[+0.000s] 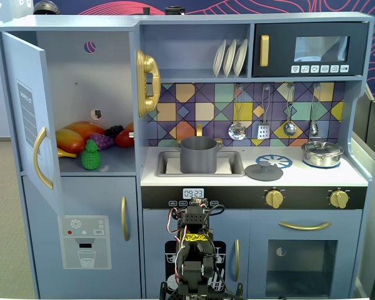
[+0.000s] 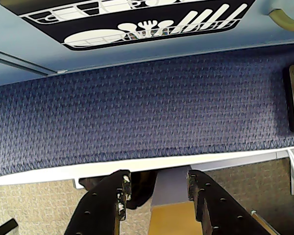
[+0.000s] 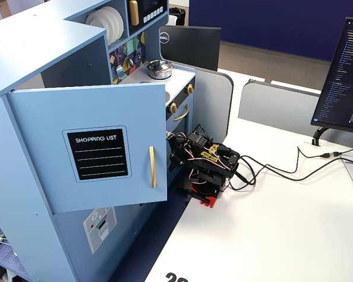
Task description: Pick up the green pineapple from the left cabinet and place it in the gray recipient
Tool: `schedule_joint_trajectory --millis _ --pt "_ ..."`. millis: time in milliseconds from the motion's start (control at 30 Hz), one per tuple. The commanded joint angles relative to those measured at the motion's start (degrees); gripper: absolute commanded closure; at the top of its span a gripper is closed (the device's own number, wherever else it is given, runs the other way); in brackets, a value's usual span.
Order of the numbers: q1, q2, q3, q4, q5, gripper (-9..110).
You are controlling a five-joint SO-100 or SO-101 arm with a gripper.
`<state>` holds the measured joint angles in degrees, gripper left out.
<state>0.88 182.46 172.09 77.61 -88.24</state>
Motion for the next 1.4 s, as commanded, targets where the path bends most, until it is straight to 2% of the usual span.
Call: schedule_joint_trajectory --millis 0,267,300,400,533,667,733,767,867,1033,1200,1367 --pt "-2.5 -0.4 -0.1 10.1 0.6 101" --pt "-2.5 -0.4 -0.1 10.0 0.5 98" --pt "-2.5 -0.4 -0.1 10.1 -0.1 101" --pt "-5.5 -0.4 -0.1 7.6 0.3 101" --pt "-19.9 -2.1 -1.8 -13.7 2.0 99" --pt "-37.9 -7.9 -7.5 -52.1 7.1 87" --pt "-45.4 -14.0 -12.3 -67.2 1.5 85" --pt "-48.1 -17.1 -16.1 -70.3 -0.2 84" --pt "-51.4 -24.5 -27.8 -72.2 -0.5 81" --pt "-50.9 -34.0 -38.1 -75.6 -2.1 76" --pt "-51.0 -38.8 -39.6 -81.1 -0.7 63" --pt "-50.0 -44.6 -41.0 -87.0 -0.4 59"
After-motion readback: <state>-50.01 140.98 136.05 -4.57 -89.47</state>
